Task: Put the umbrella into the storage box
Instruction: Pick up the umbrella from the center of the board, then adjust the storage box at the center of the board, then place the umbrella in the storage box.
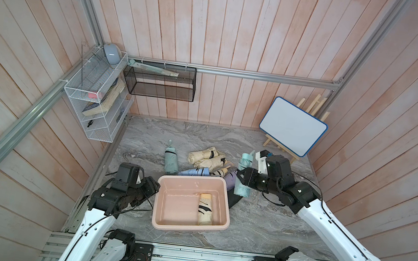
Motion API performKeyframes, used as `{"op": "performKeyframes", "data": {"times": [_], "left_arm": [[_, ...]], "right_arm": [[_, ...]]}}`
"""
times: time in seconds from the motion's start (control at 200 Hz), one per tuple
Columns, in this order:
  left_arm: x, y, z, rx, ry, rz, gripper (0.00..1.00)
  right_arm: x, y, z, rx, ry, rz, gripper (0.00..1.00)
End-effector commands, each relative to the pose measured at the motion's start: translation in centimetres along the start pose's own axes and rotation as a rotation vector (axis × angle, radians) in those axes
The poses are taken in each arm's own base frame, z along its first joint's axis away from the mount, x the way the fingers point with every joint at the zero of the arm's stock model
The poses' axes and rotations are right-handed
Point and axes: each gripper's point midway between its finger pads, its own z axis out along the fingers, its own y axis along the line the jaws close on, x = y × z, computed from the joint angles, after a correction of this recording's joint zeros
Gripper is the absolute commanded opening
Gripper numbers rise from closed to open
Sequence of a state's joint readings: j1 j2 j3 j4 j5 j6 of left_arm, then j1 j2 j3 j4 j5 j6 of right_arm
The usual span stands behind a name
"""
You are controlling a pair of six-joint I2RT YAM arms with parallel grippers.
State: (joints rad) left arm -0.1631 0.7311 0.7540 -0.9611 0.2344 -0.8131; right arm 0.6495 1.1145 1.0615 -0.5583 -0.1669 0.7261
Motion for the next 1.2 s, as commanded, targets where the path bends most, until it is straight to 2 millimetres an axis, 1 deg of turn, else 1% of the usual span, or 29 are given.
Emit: {"op": "performKeyframes", "data": {"times": [0.0,0.09,0.155,0.285,0.36,0.455,0.54,0.635,0.755,0.925,1.085,1.195], "left_arm": [[1.2,0.2,0.3,0.018,0.048,0.016,0.61],[1.3,0.0,0.5,0.031,0.053,0.036,0.58],[1.4,-0.3,0.5,0.049,0.055,0.052,0.53],[1.7,-0.6,1.0,0.080,0.073,0.061,0.45],[2.0,-0.8,1.2,0.092,0.089,0.064,0.44],[2.2,-0.9,1.3,0.092,0.095,0.080,0.39],[2.4,-1.1,1.6,0.097,0.101,0.092,0.33],[3.0,-1.7,1.7,0.114,0.118,0.113,0.25],[3.7,-2.4,1.8,0.104,0.134,0.160,0.23],[4.5,-3.3,2.2,0.106,0.155,0.200,0.23],[4.9,-3.6,2.5,0.110,0.164,0.209,0.23],[5.0,-3.5,2.6,0.107,0.164,0.204,0.23]], "right_arm": [[-0.1,4.9,0.1,-0.123,-0.007,-0.014,0.45],[0.8,6.7,0.8,-0.134,0.029,-0.039,0.45],[1.5,7.7,1.1,-0.136,0.051,-0.054,0.45],[3.5,9.7,2.1,-0.165,0.091,-0.068,0.46],[4.5,10.7,2.7,-0.187,0.106,-0.065,0.46],[5.7,11.4,3.5,-0.195,0.117,-0.065,0.46],[6.4,11.9,4.1,-0.198,0.121,-0.066,0.46],[7.3,12.1,4.7,-0.188,0.133,-0.074,0.46],[8.7,12.5,5.5,-0.168,0.172,-0.106,0.46],[11.2,10.6,7.1,-0.033,0.240,-0.142,0.46],[12.6,9.0,8.3,0.062,0.250,-0.137,0.45],[13.7,7.3,9.2,0.152,0.256,-0.144,0.45]]}}
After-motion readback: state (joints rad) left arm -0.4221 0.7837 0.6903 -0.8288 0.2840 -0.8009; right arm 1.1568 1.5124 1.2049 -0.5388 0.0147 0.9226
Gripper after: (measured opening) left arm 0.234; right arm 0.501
